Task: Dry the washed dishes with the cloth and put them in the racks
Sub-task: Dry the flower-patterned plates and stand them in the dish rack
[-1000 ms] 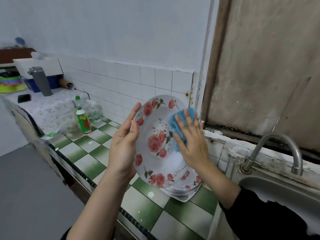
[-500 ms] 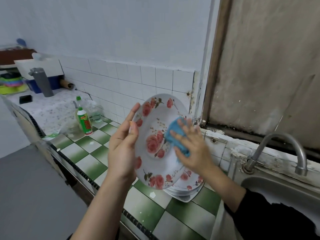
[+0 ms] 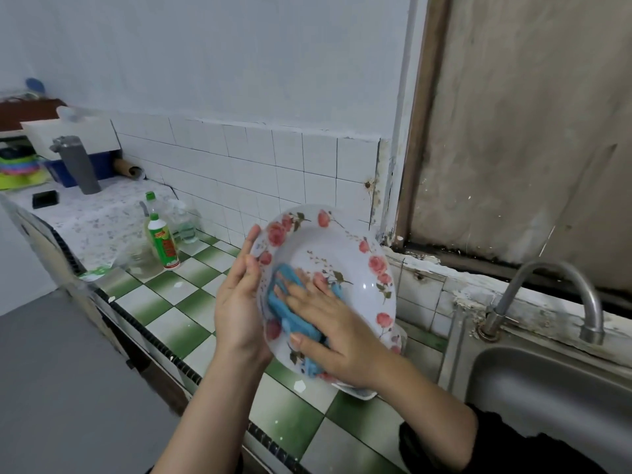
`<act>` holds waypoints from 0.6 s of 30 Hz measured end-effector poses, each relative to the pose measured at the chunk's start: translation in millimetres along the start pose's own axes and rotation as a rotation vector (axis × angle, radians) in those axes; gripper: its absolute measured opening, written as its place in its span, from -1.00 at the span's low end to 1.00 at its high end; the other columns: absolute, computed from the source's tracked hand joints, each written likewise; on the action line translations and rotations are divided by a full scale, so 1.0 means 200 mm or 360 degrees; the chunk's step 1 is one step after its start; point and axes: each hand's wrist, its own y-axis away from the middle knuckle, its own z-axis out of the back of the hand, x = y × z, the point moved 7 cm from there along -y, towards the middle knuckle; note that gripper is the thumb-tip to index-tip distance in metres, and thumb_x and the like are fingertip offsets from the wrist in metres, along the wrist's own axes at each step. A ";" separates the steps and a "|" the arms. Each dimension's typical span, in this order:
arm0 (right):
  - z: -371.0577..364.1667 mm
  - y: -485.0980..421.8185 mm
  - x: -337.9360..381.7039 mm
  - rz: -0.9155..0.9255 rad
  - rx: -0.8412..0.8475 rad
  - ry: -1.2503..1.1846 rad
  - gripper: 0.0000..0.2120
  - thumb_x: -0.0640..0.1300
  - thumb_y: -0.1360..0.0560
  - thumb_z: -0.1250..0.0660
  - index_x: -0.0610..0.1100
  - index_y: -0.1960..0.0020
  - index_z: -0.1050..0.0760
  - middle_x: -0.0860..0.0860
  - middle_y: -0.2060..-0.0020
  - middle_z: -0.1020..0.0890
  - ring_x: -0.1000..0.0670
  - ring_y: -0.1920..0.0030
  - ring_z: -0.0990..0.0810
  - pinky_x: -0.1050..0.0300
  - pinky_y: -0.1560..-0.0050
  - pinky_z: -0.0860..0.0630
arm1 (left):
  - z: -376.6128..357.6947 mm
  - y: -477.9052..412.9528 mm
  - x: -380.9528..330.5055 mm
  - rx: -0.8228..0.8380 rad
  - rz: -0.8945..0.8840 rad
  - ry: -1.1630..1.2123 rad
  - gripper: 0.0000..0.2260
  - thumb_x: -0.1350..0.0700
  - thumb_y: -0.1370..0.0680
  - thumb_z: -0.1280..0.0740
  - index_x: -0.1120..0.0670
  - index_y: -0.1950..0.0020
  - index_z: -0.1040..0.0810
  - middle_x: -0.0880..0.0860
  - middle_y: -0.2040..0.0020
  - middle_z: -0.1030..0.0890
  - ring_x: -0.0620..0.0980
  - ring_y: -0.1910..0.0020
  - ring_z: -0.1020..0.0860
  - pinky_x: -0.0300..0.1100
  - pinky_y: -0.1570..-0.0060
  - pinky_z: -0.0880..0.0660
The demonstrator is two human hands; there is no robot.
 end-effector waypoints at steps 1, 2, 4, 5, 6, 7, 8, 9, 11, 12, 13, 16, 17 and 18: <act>0.01 0.03 -0.06 -0.0014 0.0031 0.0172 -0.48 0.14 -0.61 -0.07 0.08 -0.54 -0.15 0.16 -0.56 -0.12 0.09 -0.58 0.05 -0.19 -0.56 0.09 | 0.02 0.00 -0.02 -0.0013 -0.0011 -0.0020 -0.68 0.10 -0.64 -0.10 -0.04 -0.34 -0.49 0.05 -0.21 -0.64 0.06 -0.21 -0.59 -0.02 -0.19 -0.53; 0.04 0.06 -0.12 -0.0043 -0.0006 0.0336 -0.49 0.16 -0.60 -0.06 0.14 -0.53 -0.15 0.18 -0.55 -0.12 0.09 -0.58 0.08 -0.20 -0.54 0.12 | 0.03 -0.01 -0.03 -0.0019 -0.0027 -0.0036 -0.68 0.09 -0.63 -0.11 -0.05 -0.35 -0.48 0.03 -0.19 -0.65 0.05 -0.21 -0.59 -0.02 -0.19 -0.53; 0.15 0.08 -0.26 -0.0204 -0.0258 0.0536 -0.49 0.20 -0.60 -0.05 0.17 -0.53 -0.14 0.14 -0.57 -0.08 0.03 -0.58 0.14 -0.25 -0.51 0.13 | 0.03 -0.01 -0.04 0.0016 -0.0016 -0.0056 -0.68 0.09 -0.62 -0.13 -0.06 -0.33 -0.49 0.01 -0.17 -0.66 0.04 -0.20 -0.60 -0.02 -0.16 -0.54; 0.22 0.08 -0.33 -0.0323 -0.0410 0.0544 -0.48 0.24 -0.60 -0.02 0.17 -0.54 -0.12 0.11 -0.58 -0.04 0.01 -0.58 0.17 -0.23 -0.52 0.15 | 0.02 0.00 -0.03 0.0043 -0.0001 -0.0077 -0.69 0.10 -0.63 -0.12 -0.06 -0.32 -0.50 0.01 -0.17 -0.66 0.04 -0.19 -0.60 -0.02 -0.14 -0.56; 0.29 0.07 -0.37 -0.0421 -0.0553 0.0519 -0.46 0.28 -0.61 0.02 0.16 -0.54 -0.11 0.08 -0.59 -0.01 -0.01 -0.58 0.19 -0.16 -0.53 0.19 | 0.00 0.00 -0.03 0.0075 0.0004 -0.0111 -0.70 0.11 -0.64 -0.12 -0.06 -0.32 -0.50 0.01 -0.17 -0.65 0.03 -0.19 -0.60 -0.03 -0.12 -0.57; 0.35 0.04 -0.40 -0.0474 -0.0690 0.0501 -0.45 0.28 -0.62 0.04 0.13 -0.55 -0.09 0.05 -0.59 0.01 -0.03 -0.58 0.19 -0.08 -0.54 0.21 | -0.02 0.01 -0.02 0.0111 0.0002 -0.0146 -0.70 0.12 -0.65 -0.11 -0.06 -0.31 -0.51 0.01 -0.18 -0.65 0.02 -0.18 -0.61 -0.04 -0.11 -0.57; 0.40 0.00 -0.39 -0.0492 -0.0811 0.0494 -0.46 0.25 -0.63 0.04 0.09 -0.56 -0.08 0.00 -0.59 0.00 -0.05 -0.58 0.18 -0.07 -0.55 0.21 | -0.04 0.02 -0.02 0.0150 -0.0006 -0.0184 -0.71 0.12 -0.64 -0.12 -0.06 -0.29 -0.51 0.01 -0.19 -0.65 0.01 -0.19 -0.60 -0.05 -0.12 -0.57; 0.44 -0.04 -0.36 -0.0493 -0.0911 0.0474 -0.46 0.20 -0.64 0.01 0.05 -0.56 -0.07 -0.04 -0.59 0.00 -0.08 -0.59 0.17 -0.11 -0.55 0.19 | -0.06 0.03 -0.02 0.0189 -0.0015 -0.0227 -0.71 0.11 -0.63 -0.13 -0.06 -0.28 -0.52 0.00 -0.21 -0.64 0.01 -0.20 -0.60 -0.03 -0.15 -0.56; 0.44 -0.14 -0.25 -0.0459 -0.1005 0.0368 -0.46 0.09 -0.64 -0.03 -0.03 -0.58 -0.06 -0.09 -0.59 0.01 -0.12 -0.59 0.13 -0.25 -0.54 0.14 | -0.11 0.05 0.01 0.0264 -0.0021 -0.0294 -0.70 0.08 -0.57 -0.18 -0.06 -0.26 -0.53 0.01 -0.23 -0.62 0.03 -0.24 -0.57 -0.01 -0.22 -0.52; 0.41 -0.18 -0.17 -0.0409 -0.0983 0.0265 -0.46 0.06 -0.65 -0.02 -0.05 -0.58 -0.05 -0.09 -0.59 0.03 -0.12 -0.59 0.12 -0.28 -0.53 0.15 | -0.12 0.05 0.02 0.0286 -0.0016 -0.0303 -0.69 0.07 -0.54 -0.20 -0.06 -0.26 -0.53 0.03 -0.24 -0.62 0.03 -0.26 -0.56 -0.02 -0.25 -0.50; 0.35 -0.21 -0.09 -0.0342 -0.0913 0.0132 -0.47 0.04 -0.65 -0.01 -0.06 -0.58 -0.04 -0.07 -0.60 0.05 -0.10 -0.59 0.14 -0.28 -0.53 0.15 | -0.12 0.05 0.04 0.0281 -0.0010 -0.0295 -0.68 0.07 -0.53 -0.20 -0.04 -0.27 -0.52 0.05 -0.26 -0.60 0.03 -0.28 -0.54 -0.04 -0.28 -0.48; 0.09 -0.18 0.13 -0.0252 -0.0542 -0.0260 -0.49 0.04 -0.66 -0.02 0.06 -0.58 0.04 0.10 -0.60 0.10 0.09 -0.58 0.18 -0.16 -0.56 0.17 | -0.06 0.03 0.05 0.0137 0.0020 -0.0161 -0.69 0.13 -0.56 -0.19 0.00 -0.28 -0.52 0.08 -0.27 -0.59 0.05 -0.26 -0.55 -0.08 -0.25 -0.49; 0.01 -0.13 0.16 -0.0271 -0.0391 -0.0326 -0.49 0.07 -0.66 -0.02 0.13 -0.56 0.07 0.17 -0.58 0.11 0.15 -0.56 0.19 -0.10 -0.56 0.18 | -0.03 0.02 0.02 0.0102 0.0018 -0.0106 -0.68 0.11 -0.55 -0.19 -0.01 -0.29 -0.51 0.08 -0.25 -0.61 0.05 -0.24 -0.57 -0.08 -0.22 -0.51; -0.06 -0.07 0.16 -0.0284 -0.0236 -0.0332 -0.49 0.13 -0.64 0.00 0.19 -0.54 0.08 0.23 -0.57 0.11 0.20 -0.55 0.19 -0.06 -0.56 0.17 | -0.01 0.00 -0.01 0.0075 -0.0009 -0.0088 -0.66 0.08 -0.54 -0.18 -0.02 -0.30 -0.50 0.06 -0.22 -0.63 0.05 -0.22 -0.58 -0.07 -0.20 -0.52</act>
